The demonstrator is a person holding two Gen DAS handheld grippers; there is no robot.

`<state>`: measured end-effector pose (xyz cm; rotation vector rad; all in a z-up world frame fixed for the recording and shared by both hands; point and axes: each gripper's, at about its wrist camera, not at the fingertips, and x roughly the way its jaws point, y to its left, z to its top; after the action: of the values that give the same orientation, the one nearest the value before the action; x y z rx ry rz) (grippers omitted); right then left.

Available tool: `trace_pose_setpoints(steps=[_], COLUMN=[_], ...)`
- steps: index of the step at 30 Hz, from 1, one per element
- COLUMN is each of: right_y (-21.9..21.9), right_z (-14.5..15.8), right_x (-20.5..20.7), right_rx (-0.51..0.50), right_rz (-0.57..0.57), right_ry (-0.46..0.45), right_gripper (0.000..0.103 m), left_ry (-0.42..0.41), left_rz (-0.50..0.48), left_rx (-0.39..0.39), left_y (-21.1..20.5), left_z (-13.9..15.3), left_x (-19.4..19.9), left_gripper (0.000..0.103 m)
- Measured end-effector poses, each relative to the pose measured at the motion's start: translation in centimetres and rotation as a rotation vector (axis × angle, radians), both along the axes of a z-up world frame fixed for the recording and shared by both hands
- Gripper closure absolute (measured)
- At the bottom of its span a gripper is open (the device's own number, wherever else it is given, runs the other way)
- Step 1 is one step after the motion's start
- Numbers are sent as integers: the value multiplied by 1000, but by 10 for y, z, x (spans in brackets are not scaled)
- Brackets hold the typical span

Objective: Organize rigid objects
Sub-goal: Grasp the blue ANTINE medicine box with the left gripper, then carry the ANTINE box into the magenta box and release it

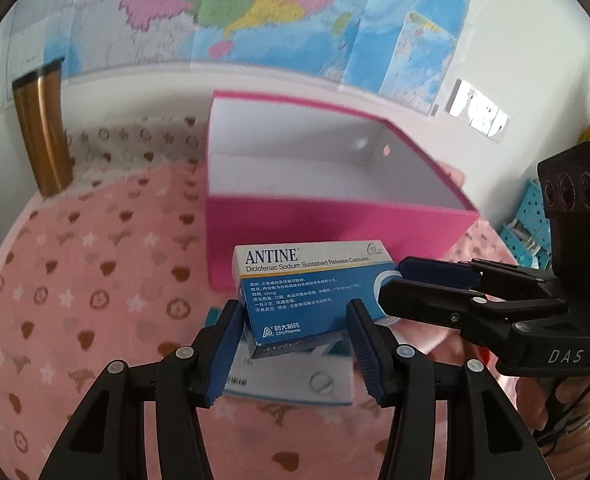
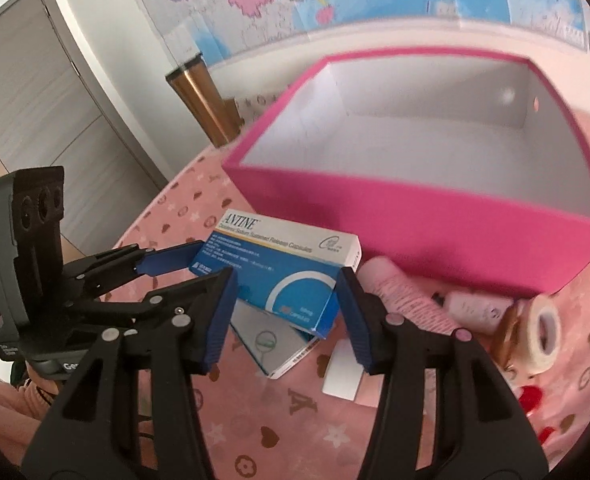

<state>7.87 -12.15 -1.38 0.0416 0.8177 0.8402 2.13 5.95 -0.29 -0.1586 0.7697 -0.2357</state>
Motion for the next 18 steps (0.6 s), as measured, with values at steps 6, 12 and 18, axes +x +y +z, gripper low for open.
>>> trace_pose_setpoints(steps=[6, 12, 18], right_y=[-11, -14, -15], right_z=[27, 45, 56], right_x=[2, 14, 15], right_rx=[49, 74, 86], right_rz=[-25, -26, -28], right_ry=[-58, -86, -130], right_gripper=[49, 49, 49], left_ry=[-57, -142, -177], left_rz=[-19, -22, -22], left_rx=[-6, 3, 37], left_y=[-4, -5, -9], left_z=[28, 58, 68], left_x=[9, 22, 29], left_gripper=[49, 46, 45])
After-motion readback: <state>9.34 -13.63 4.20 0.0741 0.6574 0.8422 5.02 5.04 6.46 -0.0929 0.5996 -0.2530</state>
